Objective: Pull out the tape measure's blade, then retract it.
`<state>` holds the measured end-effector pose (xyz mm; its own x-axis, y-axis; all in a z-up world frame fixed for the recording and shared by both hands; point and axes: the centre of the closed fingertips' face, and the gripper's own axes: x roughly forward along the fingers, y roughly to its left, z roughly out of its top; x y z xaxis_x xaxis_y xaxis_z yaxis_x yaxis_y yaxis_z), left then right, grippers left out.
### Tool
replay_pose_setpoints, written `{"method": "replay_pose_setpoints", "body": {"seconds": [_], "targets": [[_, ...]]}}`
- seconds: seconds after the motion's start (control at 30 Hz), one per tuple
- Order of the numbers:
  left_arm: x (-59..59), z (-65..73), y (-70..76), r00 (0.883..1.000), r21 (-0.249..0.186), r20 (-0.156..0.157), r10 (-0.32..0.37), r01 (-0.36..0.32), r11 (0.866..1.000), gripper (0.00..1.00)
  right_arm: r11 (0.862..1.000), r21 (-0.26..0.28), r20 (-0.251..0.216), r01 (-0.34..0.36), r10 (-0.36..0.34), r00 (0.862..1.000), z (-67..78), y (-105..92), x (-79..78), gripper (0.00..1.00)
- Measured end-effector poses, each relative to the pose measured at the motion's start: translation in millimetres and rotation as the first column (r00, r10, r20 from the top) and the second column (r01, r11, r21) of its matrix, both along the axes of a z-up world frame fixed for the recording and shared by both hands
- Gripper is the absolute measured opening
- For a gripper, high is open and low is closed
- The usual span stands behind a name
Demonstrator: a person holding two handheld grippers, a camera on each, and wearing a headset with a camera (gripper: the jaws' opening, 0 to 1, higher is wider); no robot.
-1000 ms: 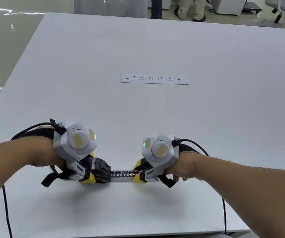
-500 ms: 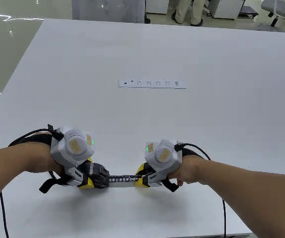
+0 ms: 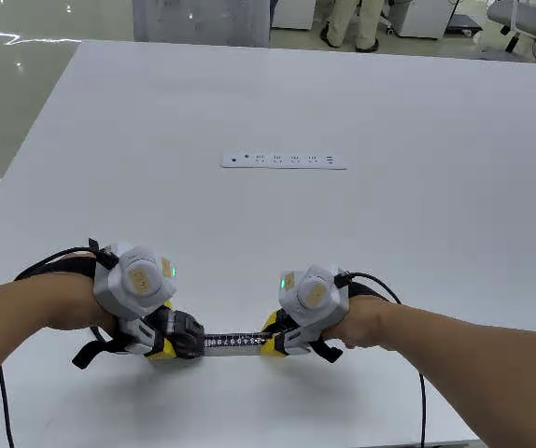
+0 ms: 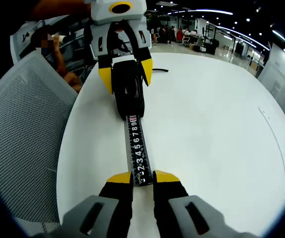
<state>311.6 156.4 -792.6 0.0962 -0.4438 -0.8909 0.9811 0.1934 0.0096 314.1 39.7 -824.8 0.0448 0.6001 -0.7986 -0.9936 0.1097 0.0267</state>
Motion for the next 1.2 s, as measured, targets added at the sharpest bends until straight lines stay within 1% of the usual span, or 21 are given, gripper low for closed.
{"method": "replay_pose_setpoints", "body": {"seconds": [1.2], "targets": [[-1.2,-0.3,-1.3,1.000,0.005,-0.001,0.006,-0.006,1.000,0.34,1.000,-0.015,-0.003,0.019,-0.019,1.000,-1.3,-32.4,1.1,0.13]]}}
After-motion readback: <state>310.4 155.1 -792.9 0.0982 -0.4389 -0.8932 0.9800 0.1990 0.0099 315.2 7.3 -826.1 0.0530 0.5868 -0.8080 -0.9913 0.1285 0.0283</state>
